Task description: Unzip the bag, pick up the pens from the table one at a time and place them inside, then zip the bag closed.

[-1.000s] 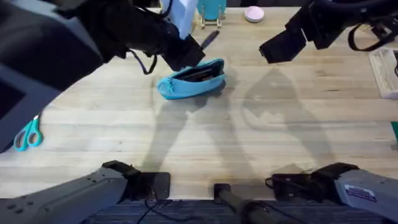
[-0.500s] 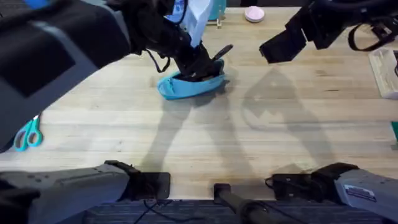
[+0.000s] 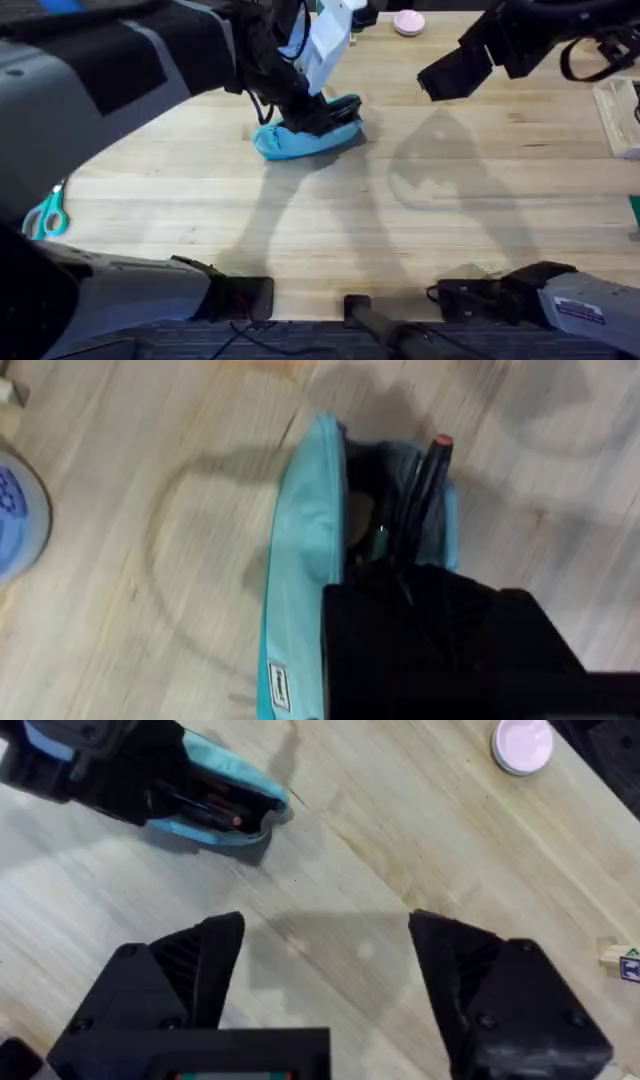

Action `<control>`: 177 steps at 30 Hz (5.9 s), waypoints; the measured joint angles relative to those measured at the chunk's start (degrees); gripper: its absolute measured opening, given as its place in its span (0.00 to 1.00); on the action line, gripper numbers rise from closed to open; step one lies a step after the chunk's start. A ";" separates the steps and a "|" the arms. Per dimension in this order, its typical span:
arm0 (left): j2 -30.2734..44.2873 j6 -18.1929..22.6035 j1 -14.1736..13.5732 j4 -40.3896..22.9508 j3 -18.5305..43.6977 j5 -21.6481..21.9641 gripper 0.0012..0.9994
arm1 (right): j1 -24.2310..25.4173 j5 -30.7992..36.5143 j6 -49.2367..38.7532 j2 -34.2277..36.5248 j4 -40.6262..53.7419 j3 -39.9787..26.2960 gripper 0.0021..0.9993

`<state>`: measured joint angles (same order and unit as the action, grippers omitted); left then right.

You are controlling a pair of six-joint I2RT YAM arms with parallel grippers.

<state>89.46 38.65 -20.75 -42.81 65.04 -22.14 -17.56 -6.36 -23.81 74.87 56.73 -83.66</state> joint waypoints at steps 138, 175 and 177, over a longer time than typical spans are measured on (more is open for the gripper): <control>-10.70 63.30 58.80 -36.99 0.39 -27.02 0.99 | 0.00 0.18 0.00 0.00 -0.59 0.00 1.00; 8.67 79.36 58.79 -33.81 0.39 -31.08 0.99 | 0.00 -9.85 1.58 0.00 1.76 0.00 1.00; 8.68 79.34 58.80 -33.77 0.39 -31.09 0.99 | 0.00 -13.33 3.09 0.00 1.15 0.00 1.00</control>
<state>98.15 118.00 38.04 -76.58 65.43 -53.23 -17.56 -19.68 -20.73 74.87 57.88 -83.66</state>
